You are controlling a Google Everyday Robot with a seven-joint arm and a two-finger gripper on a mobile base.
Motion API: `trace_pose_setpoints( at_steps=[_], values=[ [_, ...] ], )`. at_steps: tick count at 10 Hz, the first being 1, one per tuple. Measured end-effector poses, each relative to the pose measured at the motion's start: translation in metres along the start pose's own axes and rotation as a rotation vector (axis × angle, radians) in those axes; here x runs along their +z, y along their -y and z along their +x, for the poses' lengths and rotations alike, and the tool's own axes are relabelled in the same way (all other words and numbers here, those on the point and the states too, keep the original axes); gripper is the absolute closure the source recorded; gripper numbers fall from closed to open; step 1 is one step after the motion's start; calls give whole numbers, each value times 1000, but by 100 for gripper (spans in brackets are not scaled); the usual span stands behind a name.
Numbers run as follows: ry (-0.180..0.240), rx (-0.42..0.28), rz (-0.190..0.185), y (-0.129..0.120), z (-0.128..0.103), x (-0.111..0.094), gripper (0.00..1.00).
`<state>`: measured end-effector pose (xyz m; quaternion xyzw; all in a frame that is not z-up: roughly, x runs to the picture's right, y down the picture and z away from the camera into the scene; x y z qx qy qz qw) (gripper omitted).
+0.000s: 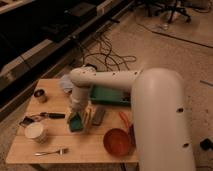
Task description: Wipe purple bowl with sponge
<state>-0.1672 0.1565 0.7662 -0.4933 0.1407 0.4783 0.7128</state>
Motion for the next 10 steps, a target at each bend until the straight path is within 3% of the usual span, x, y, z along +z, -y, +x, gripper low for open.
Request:
trace_pose_setpoints(
  at_steps=[2, 4, 10],
  values=[
    [-2, 1, -2, 1, -1, 2, 63],
    [-3, -1, -5, 1, -3, 3, 47],
    [-9, -4, -19, -1, -7, 11, 45]
  ],
)
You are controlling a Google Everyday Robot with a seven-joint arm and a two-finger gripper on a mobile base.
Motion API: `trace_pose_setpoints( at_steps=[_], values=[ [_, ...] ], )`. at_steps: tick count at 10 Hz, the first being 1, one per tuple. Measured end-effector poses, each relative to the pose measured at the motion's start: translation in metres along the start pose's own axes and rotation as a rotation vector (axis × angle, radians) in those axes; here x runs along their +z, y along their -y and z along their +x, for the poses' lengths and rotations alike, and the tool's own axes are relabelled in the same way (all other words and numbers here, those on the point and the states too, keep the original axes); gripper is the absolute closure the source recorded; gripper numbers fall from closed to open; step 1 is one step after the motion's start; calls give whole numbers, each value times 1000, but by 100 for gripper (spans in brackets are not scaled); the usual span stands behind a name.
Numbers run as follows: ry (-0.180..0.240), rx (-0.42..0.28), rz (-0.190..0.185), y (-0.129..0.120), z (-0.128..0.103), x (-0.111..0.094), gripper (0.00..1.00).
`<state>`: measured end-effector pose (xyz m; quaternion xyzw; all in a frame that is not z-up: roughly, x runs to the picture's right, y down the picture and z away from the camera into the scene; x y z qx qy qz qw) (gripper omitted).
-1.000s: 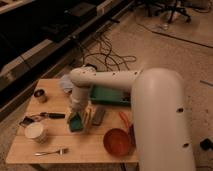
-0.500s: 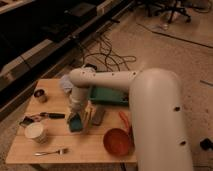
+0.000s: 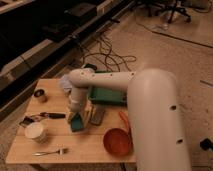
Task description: Wipe purple bowl with sponge
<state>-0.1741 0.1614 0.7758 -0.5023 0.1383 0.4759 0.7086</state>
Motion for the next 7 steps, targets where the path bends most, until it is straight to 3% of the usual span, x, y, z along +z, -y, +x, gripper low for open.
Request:
trace_pose_setpoints(
  at_steps=[7],
  values=[
    [-6, -6, -13, -3, -2, 6, 43]
  ],
)
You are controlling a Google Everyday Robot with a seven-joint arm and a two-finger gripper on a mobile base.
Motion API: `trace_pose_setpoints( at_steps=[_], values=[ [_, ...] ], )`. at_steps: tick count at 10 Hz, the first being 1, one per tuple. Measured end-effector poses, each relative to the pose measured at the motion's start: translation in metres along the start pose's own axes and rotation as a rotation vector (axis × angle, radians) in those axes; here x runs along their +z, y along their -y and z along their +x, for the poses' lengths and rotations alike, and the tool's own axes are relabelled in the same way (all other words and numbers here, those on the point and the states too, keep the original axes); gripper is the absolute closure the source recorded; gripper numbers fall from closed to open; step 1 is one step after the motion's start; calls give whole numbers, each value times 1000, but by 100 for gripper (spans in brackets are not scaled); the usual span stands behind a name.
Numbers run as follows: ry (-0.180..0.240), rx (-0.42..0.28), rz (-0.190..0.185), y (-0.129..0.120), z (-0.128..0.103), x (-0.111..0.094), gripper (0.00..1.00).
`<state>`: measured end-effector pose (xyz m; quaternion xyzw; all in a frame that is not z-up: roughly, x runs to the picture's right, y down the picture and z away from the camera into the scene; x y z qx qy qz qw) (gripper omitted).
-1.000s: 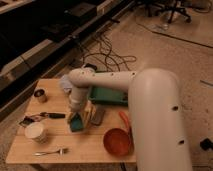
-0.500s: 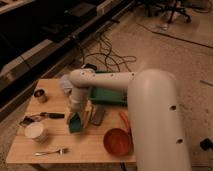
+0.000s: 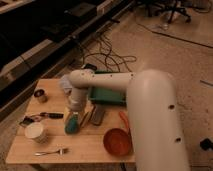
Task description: Wipe purple bowl with sponge
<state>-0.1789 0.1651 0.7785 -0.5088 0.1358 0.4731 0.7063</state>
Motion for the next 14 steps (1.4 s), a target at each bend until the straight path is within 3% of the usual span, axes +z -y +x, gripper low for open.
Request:
trace_pose_setpoints(
  at_steps=[3, 5, 11, 14],
  values=[
    [-3, 58, 97, 16, 2, -7, 21],
    [-15, 65, 95, 24, 1, -7, 20],
    [-103, 15, 86, -24, 11, 42, 20],
    [-145, 45, 131, -30, 16, 57, 20]
  ],
)
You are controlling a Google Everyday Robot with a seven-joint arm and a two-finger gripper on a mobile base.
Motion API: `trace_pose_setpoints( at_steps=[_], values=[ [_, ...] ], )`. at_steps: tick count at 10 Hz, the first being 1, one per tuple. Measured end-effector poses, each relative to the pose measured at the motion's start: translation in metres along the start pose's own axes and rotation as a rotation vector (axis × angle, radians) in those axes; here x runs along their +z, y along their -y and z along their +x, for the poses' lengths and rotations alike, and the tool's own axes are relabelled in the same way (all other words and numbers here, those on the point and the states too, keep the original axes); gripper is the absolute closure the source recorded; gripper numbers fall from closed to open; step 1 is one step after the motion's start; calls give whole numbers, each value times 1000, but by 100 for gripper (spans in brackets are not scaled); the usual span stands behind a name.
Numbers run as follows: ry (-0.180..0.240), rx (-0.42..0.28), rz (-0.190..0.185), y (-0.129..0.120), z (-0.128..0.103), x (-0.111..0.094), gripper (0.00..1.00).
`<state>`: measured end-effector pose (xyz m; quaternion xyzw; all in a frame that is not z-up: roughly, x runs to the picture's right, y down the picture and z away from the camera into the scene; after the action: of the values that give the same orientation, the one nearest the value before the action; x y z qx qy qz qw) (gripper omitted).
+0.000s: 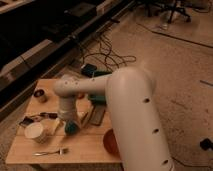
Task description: Wipe purple bowl with sponge
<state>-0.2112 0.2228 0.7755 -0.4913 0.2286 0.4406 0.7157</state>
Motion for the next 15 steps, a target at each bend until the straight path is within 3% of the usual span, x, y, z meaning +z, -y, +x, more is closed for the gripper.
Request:
trace_pose_setpoints(
  at_steps=[3, 7, 12, 14, 15],
  values=[
    [8, 126, 40, 7, 1, 8, 20],
    [13, 164, 41, 16, -7, 17, 20],
    [46, 220, 99, 29, -20, 12, 22],
    [47, 231, 87, 31, -24, 14, 35],
    [42, 231, 67, 32, -26, 17, 49]
  ],
)
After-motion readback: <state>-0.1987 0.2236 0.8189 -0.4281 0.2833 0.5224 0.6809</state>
